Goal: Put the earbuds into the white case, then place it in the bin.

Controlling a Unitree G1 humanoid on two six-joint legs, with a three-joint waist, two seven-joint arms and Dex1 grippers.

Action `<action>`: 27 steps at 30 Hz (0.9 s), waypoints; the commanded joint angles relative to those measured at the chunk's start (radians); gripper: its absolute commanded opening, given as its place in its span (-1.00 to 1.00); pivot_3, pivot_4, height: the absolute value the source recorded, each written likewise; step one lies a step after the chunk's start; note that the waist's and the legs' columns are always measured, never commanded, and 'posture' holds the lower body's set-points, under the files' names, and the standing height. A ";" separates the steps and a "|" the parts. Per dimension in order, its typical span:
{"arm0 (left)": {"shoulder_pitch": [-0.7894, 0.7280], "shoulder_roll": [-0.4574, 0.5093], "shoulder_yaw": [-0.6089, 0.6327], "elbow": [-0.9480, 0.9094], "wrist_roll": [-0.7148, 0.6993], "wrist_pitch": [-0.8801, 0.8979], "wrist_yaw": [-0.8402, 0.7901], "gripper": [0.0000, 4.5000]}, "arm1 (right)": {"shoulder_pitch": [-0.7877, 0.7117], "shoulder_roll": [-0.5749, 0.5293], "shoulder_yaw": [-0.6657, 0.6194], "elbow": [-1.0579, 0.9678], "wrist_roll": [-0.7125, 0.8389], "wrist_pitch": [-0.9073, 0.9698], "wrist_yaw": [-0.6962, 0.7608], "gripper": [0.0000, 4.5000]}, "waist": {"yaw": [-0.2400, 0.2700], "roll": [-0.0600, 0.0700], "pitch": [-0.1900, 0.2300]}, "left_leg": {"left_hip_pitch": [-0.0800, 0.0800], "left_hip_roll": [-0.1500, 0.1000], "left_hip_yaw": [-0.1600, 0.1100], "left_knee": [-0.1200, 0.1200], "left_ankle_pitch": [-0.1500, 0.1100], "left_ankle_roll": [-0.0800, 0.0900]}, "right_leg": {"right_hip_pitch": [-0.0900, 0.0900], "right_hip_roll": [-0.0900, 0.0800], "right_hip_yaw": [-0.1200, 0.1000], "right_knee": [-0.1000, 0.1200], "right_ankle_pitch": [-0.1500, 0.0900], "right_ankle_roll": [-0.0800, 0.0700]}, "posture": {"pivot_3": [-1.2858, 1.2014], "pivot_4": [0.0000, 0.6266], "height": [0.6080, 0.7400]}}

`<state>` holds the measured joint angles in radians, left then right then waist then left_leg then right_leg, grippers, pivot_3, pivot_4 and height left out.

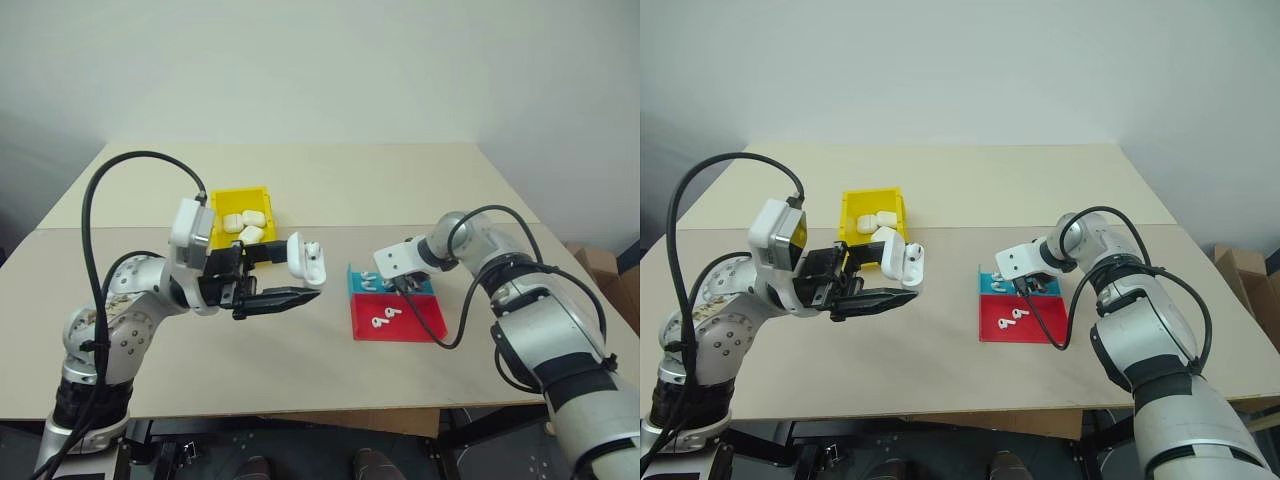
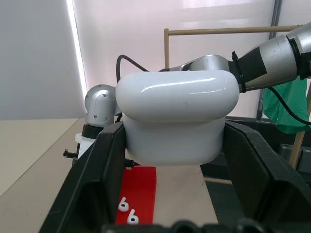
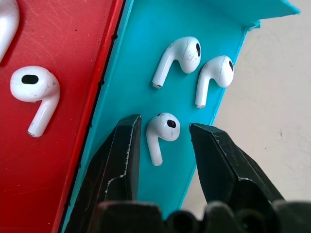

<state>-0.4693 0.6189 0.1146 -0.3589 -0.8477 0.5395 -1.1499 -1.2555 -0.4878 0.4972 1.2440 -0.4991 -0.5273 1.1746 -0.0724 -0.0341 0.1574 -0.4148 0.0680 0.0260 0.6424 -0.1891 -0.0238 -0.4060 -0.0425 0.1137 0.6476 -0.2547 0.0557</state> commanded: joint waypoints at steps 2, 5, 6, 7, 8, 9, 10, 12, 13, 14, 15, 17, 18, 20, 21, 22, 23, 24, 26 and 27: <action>-0.001 0.011 0.017 -0.035 -0.018 -0.013 0.002 0.23 | -0.003 -0.005 0.006 0.007 -0.020 0.006 -0.014 -0.62 | 0.000 0.000 0.000 | 0.000 0.000 0.000 0.000 0.000 0.000 | 0.000 0.000 0.000 0.000 0.000 0.000 | 0.03 -0.52 1.00; -0.002 0.012 0.018 -0.035 -0.020 -0.013 0.001 0.23 | -0.002 -0.003 0.000 0.006 -0.013 0.008 -0.001 -0.73 | 0.000 0.000 0.000 | 0.000 0.000 0.000 0.000 0.000 0.000 | 0.000 0.000 0.000 0.000 0.000 0.000 | 0.03 -0.52 1.00; -0.002 0.012 0.018 -0.034 -0.020 -0.014 0.000 0.23 | -0.002 -0.002 -0.001 0.005 -0.012 0.008 -0.001 -0.73 | 0.000 0.000 0.000 | 0.000 0.000 0.000 0.000 0.000 0.000 | 0.000 0.000 0.000 0.000 0.000 0.000 | 0.03 -0.52 1.00; -0.003 0.012 0.017 -0.031 -0.020 -0.014 -0.001 0.23 | -0.002 -0.002 -0.001 0.005 -0.012 0.009 -0.001 -0.73 | 0.000 0.000 0.000 | 0.000 0.000 0.000 0.000 0.000 0.000 | 0.000 0.000 0.000 0.000 0.000 0.000 | 0.03 -0.52 1.00; -0.005 0.012 0.016 -0.029 -0.019 -0.015 -0.002 0.23 | -0.001 -0.002 -0.002 0.005 -0.012 0.010 -0.003 -0.73 | 0.000 0.000 0.000 | 0.000 0.000 0.000 0.000 0.000 0.000 | 0.000 0.000 0.000 0.000 0.000 0.000 | 0.03 -0.52 1.00; -0.006 0.012 0.016 -0.028 -0.020 -0.015 -0.003 0.23 | -0.001 -0.002 -0.004 0.005 -0.010 0.013 -0.005 -0.73 | 0.000 0.000 0.000 | 0.000 0.000 0.000 0.000 0.000 0.000 | 0.000 0.000 0.000 0.000 0.000 0.000 | 0.03 -0.52 1.00; -0.007 0.012 0.016 -0.027 -0.020 -0.014 -0.003 0.23 | 0.000 -0.003 -0.008 0.005 -0.007 0.019 -0.008 -0.73 | 0.000 0.000 0.000 | 0.000 0.000 0.000 0.000 0.000 0.000 | 0.000 0.000 0.000 0.000 0.000 0.000 | 0.03 -0.52 1.00; -0.010 0.011 0.014 -0.025 -0.021 -0.014 -0.003 0.23 | 0.001 -0.011 -0.030 0.002 0.017 0.030 0.003 -0.73 | 0.000 0.000 0.000 | 0.000 0.000 0.000 0.000 0.000 0.000 | 0.000 0.000 0.000 0.000 0.000 0.000 | 0.03 -0.52 1.00; -0.011 0.010 0.014 -0.024 -0.021 -0.014 -0.004 0.23 | 0.001 -0.015 -0.040 0.000 0.029 0.033 0.010 -0.73 | 0.001 0.000 0.000 | 0.000 0.000 0.000 0.000 0.000 0.000 | 0.000 0.000 0.000 0.000 0.000 0.000 | 0.03 -0.52 1.00; -0.014 0.009 0.012 -0.022 -0.022 -0.014 -0.004 0.23 | -0.001 -0.022 -0.064 -0.006 0.056 0.047 0.024 -0.73 | 0.001 0.000 0.000 | 0.000 0.000 0.000 0.000 0.000 0.000 | 0.000 0.000 0.000 0.000 0.000 0.000 | 0.03 -0.52 1.00; -0.019 0.006 0.010 -0.016 -0.023 -0.013 -0.005 0.23 | 0.001 -0.038 -0.110 -0.023 0.111 0.072 0.062 -0.73 | 0.001 0.000 0.000 | 0.000 0.000 0.000 0.000 0.000 0.000 | 0.000 0.000 0.000 0.000 0.000 0.000 | 0.03 -0.52 1.00; -0.029 0.001 0.005 -0.003 -0.025 -0.014 -0.010 0.23 | 0.014 -0.071 -0.200 -0.074 0.214 0.121 0.133 -0.73 | 0.004 0.002 0.004 | -0.001 0.000 0.000 0.000 0.000 0.000 | 0.000 0.000 0.000 0.000 0.000 0.000 | 0.03 -0.52 1.00; -0.034 -0.001 0.001 0.002 -0.024 -0.015 -0.013 0.23 | 0.031 -0.086 -0.243 -0.121 0.271 0.158 0.175 -0.73 | 0.006 0.003 0.006 | -0.001 0.000 0.000 0.000 0.000 0.000 | 0.000 0.000 0.000 -0.001 0.000 0.000 | 0.03 -0.52 1.00; -0.042 -0.005 -0.003 0.014 -0.023 -0.018 -0.019 0.23 | 0.104 -0.108 -0.332 -0.301 0.392 0.305 0.216 -0.73 | 0.007 0.003 0.006 | -0.002 0.000 0.000 0.000 0.000 0.000 | 0.000 0.000 -0.001 -0.001 0.000 0.000 | 0.03 -0.52 1.00; -0.050 -0.009 -0.006 0.024 -0.021 -0.020 -0.023 0.23 | 0.166 -0.121 -0.389 -0.454 0.471 0.431 0.216 -0.73 | 0.010 0.003 0.006 | -0.002 0.000 0.000 -0.001 0.000 0.000 | 0.000 0.000 -0.001 -0.001 0.000 0.000 | 0.03 -0.52 1.00; -0.054 -0.012 -0.008 0.031 -0.020 -0.021 -0.025 0.23 | 0.218 -0.131 -0.426 -0.581 0.522 0.534 0.208 -0.73 | 0.012 0.003 0.006 | -0.002 0.000 -0.001 -0.001 0.000 0.000 | 0.000 0.000 -0.002 -0.002 0.000 0.000 | 0.03 -0.52 1.00; -0.062 -0.017 -0.011 0.041 -0.018 -0.023 -0.027 0.23 | 0.282 -0.144 -0.473 -0.748 0.603 0.684 0.201 -0.73 | 0.014 0.003 0.007 | -0.002 0.000 -0.001 -0.001 0.000 0.000 | 0.000 0.000 -0.002 -0.001 0.000 0.000 | 0.03 -0.52 1.00; -0.065 -0.020 -0.012 0.046 -0.017 -0.024 -0.029 0.23 | 0.325 -0.152 -0.499 -0.862 0.652 0.788 0.191 -0.73 | 0.016 0.004 0.007 | -0.002 0.000 -0.001 -0.001 0.000 0.000 | 0.000 0.000 -0.002 -0.001 -0.001 0.000 | 0.03 -0.52 1.00; -0.083 -0.039 -0.024 0.071 -0.011 -0.032 -0.033 0.23 | 0.429 -0.162 -0.669 -1.215 0.955 1.203 0.081 -0.73 | 0.022 0.007 0.009 | -0.003 0.000 -0.001 -0.001 0.000 0.000 | -0.001 0.000 -0.002 -0.001 0.000 0.000 | 0.03 -0.52 1.00; -0.088 -0.044 -0.026 0.078 -0.010 -0.034 -0.035 0.23 | 0.459 -0.159 -0.731 -1.324 1.059 1.337 0.028 -0.73 | 0.027 0.009 0.010 | -0.004 0.000 -0.001 -0.001 0.000 0.000 | -0.002 0.000 -0.001 0.000 0.000 0.000 | 0.03 -0.52 1.00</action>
<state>-0.5368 0.5773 0.0825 -0.2791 -0.8572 0.5274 -1.1770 -0.7734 -0.6294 -0.1218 0.1114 0.3828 0.6094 1.2637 -0.0458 -0.0252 0.1676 -0.4202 0.0678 0.0245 0.6419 -0.1893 -0.0235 -0.4095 -0.0428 0.1120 0.6480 -0.2551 0.0560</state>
